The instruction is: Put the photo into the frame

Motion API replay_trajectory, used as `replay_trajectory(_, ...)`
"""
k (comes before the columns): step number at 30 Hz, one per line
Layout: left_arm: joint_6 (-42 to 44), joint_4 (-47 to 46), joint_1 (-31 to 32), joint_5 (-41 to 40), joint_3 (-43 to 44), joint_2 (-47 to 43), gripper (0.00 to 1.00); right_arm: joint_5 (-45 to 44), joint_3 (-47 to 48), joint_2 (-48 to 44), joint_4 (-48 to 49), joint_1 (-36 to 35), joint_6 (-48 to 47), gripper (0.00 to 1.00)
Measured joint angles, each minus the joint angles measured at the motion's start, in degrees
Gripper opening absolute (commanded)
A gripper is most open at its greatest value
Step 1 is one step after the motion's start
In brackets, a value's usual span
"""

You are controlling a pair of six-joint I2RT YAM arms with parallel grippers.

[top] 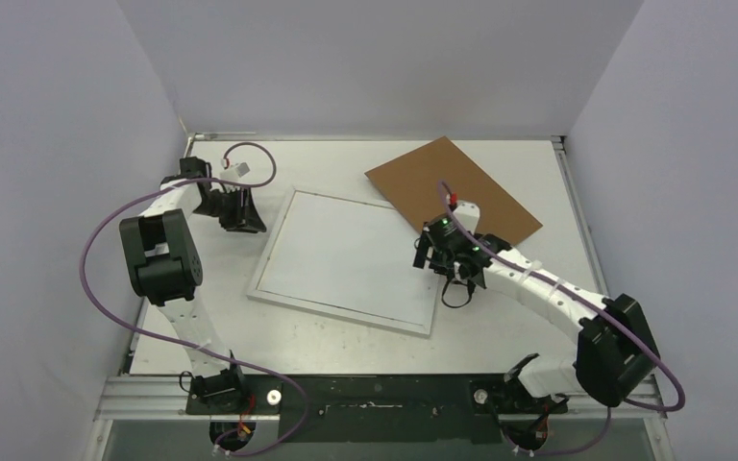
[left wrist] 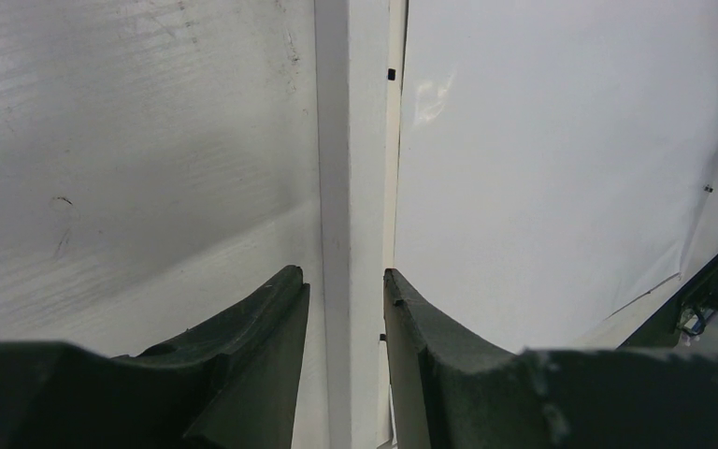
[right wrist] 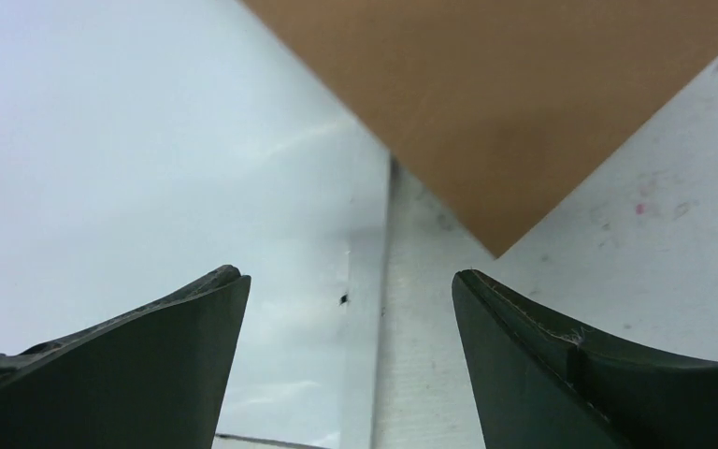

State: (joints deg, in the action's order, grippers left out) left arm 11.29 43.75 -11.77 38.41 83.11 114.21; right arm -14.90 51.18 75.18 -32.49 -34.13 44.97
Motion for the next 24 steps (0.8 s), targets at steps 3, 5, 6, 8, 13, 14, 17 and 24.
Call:
replay_trajectory(3, 0.0, 0.0, 0.0, 0.0, 0.0, 0.0, 0.34, -1.6, 1.6, 4.0, -1.7, -5.8, 2.3, 0.81)
replay_trajectory(5, 0.0, 0.0, 0.1, 0.0, 0.0, 0.0, 0.34, -1.7, 1.5, 6.1, -2.2, -7.9, 3.4, 0.79)
replay_trajectory(6, 0.0, 0.0, 0.1, 0.0, 0.0, 0.0, 0.34, -1.7, 1.4, 7.1, -2.4, -8.3, 3.9, 0.79)
replay_trajectory(8, 0.0, 0.0, 0.1, 0.0, 0.0, 0.0, 0.34, -2.1, 0.9, 8.1, -2.5, -8.3, 4.8, 0.77)
replay_trajectory(13, 0.0, 0.0, 0.1, 0.0, -0.1, -0.2, 0.34, -2.8, -0.6, 8.2, -2.2, -8.3, 6.1, 0.69)
replay_trajectory(14, 0.0, 0.0, 0.1, 0.0, -0.1, -0.2, 0.34, -2.7, -1.1, 8.2, -1.9, -8.2, 6.3, 0.67)
replay_trajectory(17, 0.0, 0.0, 0.1, 0.0, -0.1, -0.2, 0.34, -2.2, -2.8, 8.2, -0.5, -7.8, 6.8, 0.61)
replay_trajectory(24, 0.0, 0.0, 0.1, 0.0, -0.1, -0.2, 0.34, 0.7, -6.0, 8.2, 3.3, -5.3, 7.0, 0.49)
